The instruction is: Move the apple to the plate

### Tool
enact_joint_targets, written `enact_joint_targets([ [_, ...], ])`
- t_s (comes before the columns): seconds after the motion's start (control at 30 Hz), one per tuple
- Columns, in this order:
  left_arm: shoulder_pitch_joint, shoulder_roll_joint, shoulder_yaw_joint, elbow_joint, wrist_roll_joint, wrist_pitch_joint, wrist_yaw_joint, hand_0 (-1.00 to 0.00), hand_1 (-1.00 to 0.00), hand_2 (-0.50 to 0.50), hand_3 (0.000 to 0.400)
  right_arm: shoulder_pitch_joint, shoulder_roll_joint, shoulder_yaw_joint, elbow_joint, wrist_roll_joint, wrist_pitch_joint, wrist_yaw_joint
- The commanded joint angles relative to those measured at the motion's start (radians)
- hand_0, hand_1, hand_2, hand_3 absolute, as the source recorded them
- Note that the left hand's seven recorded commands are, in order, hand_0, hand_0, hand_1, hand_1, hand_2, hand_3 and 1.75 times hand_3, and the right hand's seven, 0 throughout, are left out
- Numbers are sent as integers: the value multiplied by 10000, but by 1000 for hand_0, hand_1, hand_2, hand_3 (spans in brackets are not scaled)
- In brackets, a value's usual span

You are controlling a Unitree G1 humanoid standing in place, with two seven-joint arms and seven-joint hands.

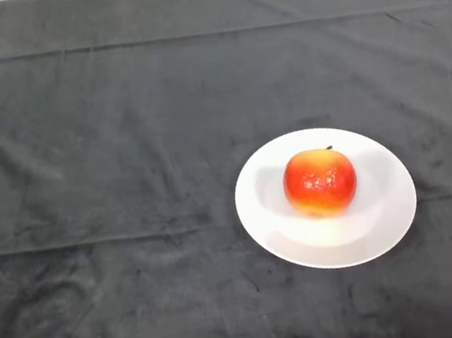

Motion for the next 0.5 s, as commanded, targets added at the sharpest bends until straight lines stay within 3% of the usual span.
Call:
enact_joint_targets([
  [0.03, -487, -290, 673, 493, 179, 107, -73, 0, 0, 0, 0, 52, -379, -117, -30, -22, -32, 31],
  [0.5, -610, -364, 878, 571, 302, 177, -248, 0, 0, 0, 0, 52, -379, -118, -30, -22, -32, 31],
])
